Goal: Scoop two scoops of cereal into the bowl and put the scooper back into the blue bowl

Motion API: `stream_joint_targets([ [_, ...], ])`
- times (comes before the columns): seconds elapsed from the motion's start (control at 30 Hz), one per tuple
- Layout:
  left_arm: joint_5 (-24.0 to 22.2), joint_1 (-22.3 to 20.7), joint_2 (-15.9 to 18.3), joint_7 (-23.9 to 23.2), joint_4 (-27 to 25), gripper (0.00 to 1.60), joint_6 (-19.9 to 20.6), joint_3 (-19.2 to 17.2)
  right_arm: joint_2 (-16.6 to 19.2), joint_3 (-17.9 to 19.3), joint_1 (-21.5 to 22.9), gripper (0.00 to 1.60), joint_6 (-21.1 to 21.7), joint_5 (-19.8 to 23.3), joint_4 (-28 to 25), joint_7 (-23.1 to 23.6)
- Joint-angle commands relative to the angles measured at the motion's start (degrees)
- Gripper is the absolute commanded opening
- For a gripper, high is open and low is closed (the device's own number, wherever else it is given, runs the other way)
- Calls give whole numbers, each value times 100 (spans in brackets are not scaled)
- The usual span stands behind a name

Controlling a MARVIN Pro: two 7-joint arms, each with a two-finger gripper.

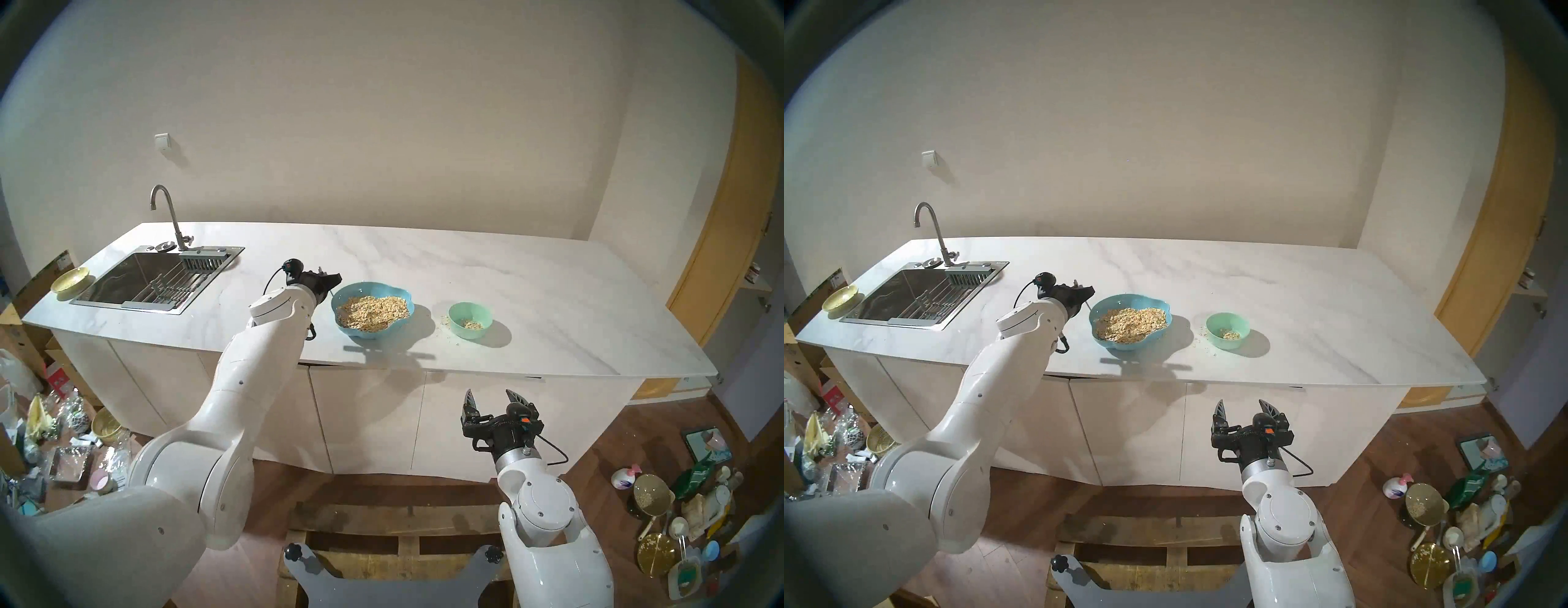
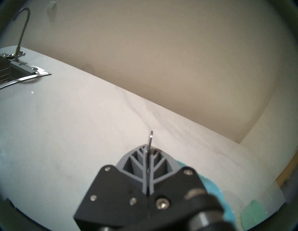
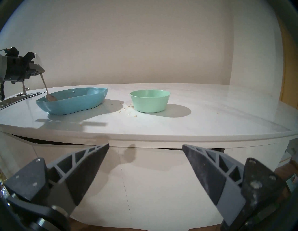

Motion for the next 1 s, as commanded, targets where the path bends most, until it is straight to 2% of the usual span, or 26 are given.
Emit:
stream_joint_targets([
  [0.0,33,-209,41,106,27,67,45,-25,-6,1,26,160,-26,2,-158,-4],
  [0.03,49,-218,46,108,55,88,37,-2,-6,1,27,160,-27,2,-157,-4],
  [0.07,57,-228,42,117,75,160,37,10,-6,1,27,160,-28,2,-156,-4],
  [0.17,61,-262,25,145,93,160,49,29,-6,1,29,160,-30,2,-152,-4],
  [0.33,29,-239,77,192,-164,160,178,-7,-6,1,32,160,-32,2,-146,-4],
  [0.57,-31,100,385,249,-1089,160,618,-181,-6,1,35,160,-33,2,-142,-3],
  [0.6,-31,100,385,249,-1089,160,618,-181,-6,1,35,160,-33,2,-142,-3],
  [0.67,225,274,660,216,-1462,160,520,4,-6,2,37,160,-34,2,-138,-2],
  [0.7,400,311,786,161,-1507,160,301,125,-6,2,40,160,-35,2,-133,-2],
  [0.77,511,607,1002,157,-1984,160,180,214,-6,2,39,160,-35,2,-134,-2],
  [0.8,569,662,1076,164,-2043,160,68,272,-6,1,40,160,-35,2,-133,-2],
  [0.97,698,1510,1464,266,-3012,160,-290,304,-5,1,42,160,-36,2,-128,-2],
])
